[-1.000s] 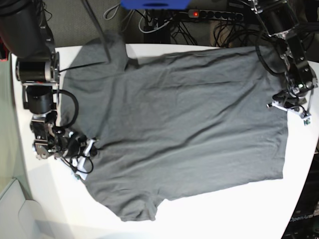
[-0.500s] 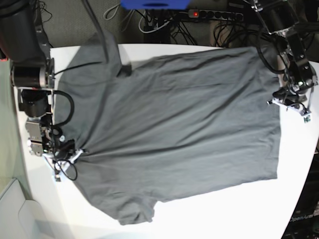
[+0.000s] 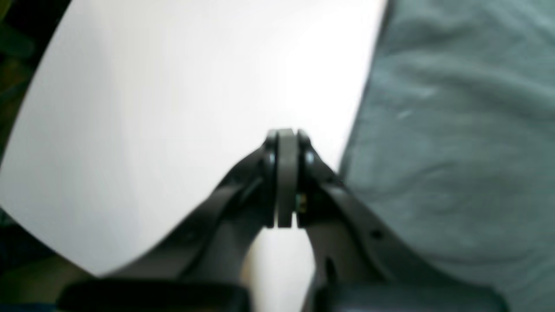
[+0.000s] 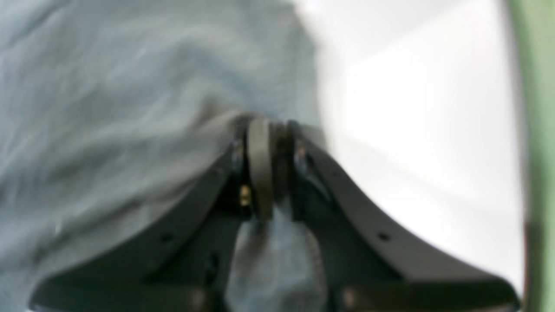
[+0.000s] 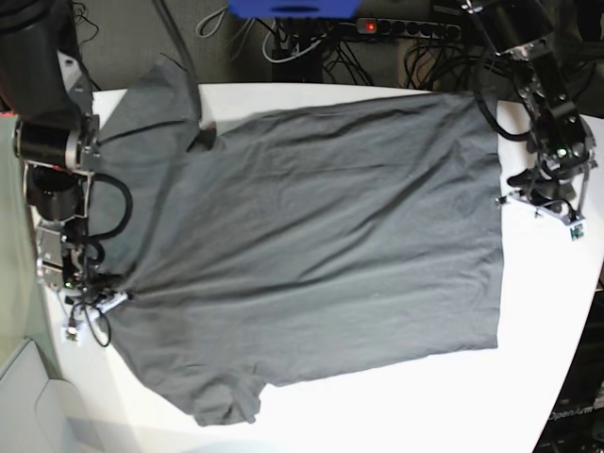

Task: Layout the t-shirt on the table in an organized manner, then fold the t-shirt properly
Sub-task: 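Drag the held side edges toward the collar with both grippers, then pull the held edges apart with both grippers to straighten the shirt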

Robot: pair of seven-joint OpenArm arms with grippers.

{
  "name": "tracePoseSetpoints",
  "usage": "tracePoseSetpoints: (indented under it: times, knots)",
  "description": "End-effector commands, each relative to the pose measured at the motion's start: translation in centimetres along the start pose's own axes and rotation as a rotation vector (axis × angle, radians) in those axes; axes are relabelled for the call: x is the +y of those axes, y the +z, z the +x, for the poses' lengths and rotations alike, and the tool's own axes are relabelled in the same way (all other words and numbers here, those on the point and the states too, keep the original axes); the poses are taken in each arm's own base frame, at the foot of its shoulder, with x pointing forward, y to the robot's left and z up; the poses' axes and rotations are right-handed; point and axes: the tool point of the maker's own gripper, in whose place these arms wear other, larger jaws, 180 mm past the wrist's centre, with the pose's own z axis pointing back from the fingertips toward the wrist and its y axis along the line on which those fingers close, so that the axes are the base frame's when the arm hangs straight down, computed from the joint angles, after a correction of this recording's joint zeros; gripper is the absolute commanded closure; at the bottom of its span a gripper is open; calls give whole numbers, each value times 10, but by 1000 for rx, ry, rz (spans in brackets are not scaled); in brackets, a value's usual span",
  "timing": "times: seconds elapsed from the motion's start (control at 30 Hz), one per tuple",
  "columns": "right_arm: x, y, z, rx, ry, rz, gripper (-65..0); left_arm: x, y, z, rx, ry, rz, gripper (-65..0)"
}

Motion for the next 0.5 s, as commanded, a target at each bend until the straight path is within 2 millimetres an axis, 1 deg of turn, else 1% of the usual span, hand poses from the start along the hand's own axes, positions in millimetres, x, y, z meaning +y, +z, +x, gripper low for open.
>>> tracePoseSetpoints:
  times: [0.0,0.07,0.13,0.17,0.23,0.27,0.3,0.37,0.43,0.47]
  knots:
    - [-3,9,58,-134,-16,9,-50,1,7,17,-57,-5,5,-2]
    - [1,15,74,-178,-10,40,-49,-7,10,19,-71,3,-10,-2]
    - [6,20,83,-191,9,65,-49,-11,10,15,-62,9,-13,-2]
    - [7,22,83,-180,15,71,-49,-11,9,13,-58,9,-12,-2]
    - [7,23,77,-149,27,72,-49,-13,5,-1,-20,19,-16,-2]
    - [7,24,78,-147,33,71,-49,-13,2,-8,-1,19,-16,-2]
    - [9,28,85,-162,41,72,-49,-13,-1,-16,21,26,-21,-2]
    - [9,32,76,-151,61,68,-49,-13,-7,-28,61,33,-22,-2]
    - [10,39,76,-164,84,66,-50,-13,-13,-39,90,38,-22,-2]
    - [16,42,75,-168,94,73,-50,-14,-15,-44,103,37,-24,-2]
